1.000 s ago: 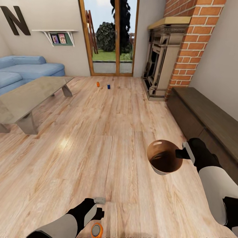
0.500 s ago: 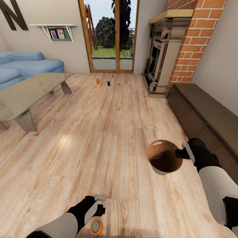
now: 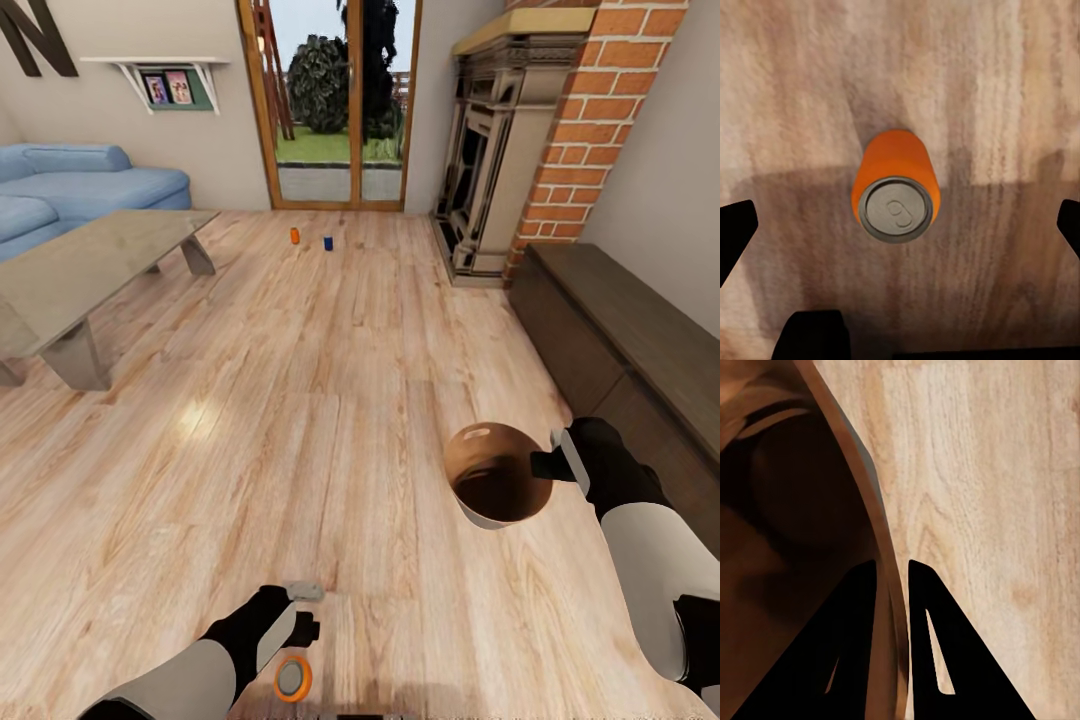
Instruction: Put the three can of soda from the living room inside the tash can in the kitchen.
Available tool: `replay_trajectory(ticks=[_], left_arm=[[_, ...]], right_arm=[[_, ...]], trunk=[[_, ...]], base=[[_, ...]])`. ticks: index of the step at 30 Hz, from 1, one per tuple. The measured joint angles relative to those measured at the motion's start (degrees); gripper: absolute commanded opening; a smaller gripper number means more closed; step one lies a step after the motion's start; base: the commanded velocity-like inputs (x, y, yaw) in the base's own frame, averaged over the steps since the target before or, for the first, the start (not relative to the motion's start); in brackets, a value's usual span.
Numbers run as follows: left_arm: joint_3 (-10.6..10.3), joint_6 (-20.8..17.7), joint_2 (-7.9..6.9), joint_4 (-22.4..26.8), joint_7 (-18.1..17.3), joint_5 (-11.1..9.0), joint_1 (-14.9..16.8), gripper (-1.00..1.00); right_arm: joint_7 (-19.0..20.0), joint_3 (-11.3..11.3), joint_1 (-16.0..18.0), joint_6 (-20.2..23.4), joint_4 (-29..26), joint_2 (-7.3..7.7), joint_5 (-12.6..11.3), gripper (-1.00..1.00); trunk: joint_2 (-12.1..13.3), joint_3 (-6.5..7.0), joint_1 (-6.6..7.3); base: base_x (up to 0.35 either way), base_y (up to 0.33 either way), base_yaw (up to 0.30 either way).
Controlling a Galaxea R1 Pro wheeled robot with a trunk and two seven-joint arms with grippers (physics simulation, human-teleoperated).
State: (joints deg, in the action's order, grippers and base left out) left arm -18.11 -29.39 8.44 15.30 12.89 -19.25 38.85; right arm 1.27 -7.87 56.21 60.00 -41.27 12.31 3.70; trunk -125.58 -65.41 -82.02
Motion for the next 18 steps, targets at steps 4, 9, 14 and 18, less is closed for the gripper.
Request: replay_trajectory(ticks=[4,9,14,18], left_arm=[[0.0,-0.1,0.05,0.1,0.0,0.0,0.0,1.00],[0.0,-0.1,0.07,0.1,0.0,0.0,0.1,1.00],[0.0,-0.1,0.08,0.1,0.0,0.0,0.1,1.00],[0.0,-0.1,0.08,0.1,0.0,0.0,0.1,1.00]], right_arm=[[0.0,0.0,0.0,0.0,0.0,-0.01,0.1,-1.00],[0.0,0.0,0.0,0.0,0.0,0.00,0.0,-1.00],[0.0,0.0,0.5,0.0,0.0,0.00,0.1,-1.00],[0.0,0.0,1.2,0.0,0.0,0.00,-0.1,-1.00]], trunk=[[-1.2,-0.91,-0.66],[-1.2,-1.37,-0.66],[-2.0,-2.18,-1.10],[-2.4,-2.73,-1.32]], base=[[0.000,0.000,0.000],[0.000,0.000,0.000],[0.000,0.000,0.000],[0.000,0.000,0.000]])
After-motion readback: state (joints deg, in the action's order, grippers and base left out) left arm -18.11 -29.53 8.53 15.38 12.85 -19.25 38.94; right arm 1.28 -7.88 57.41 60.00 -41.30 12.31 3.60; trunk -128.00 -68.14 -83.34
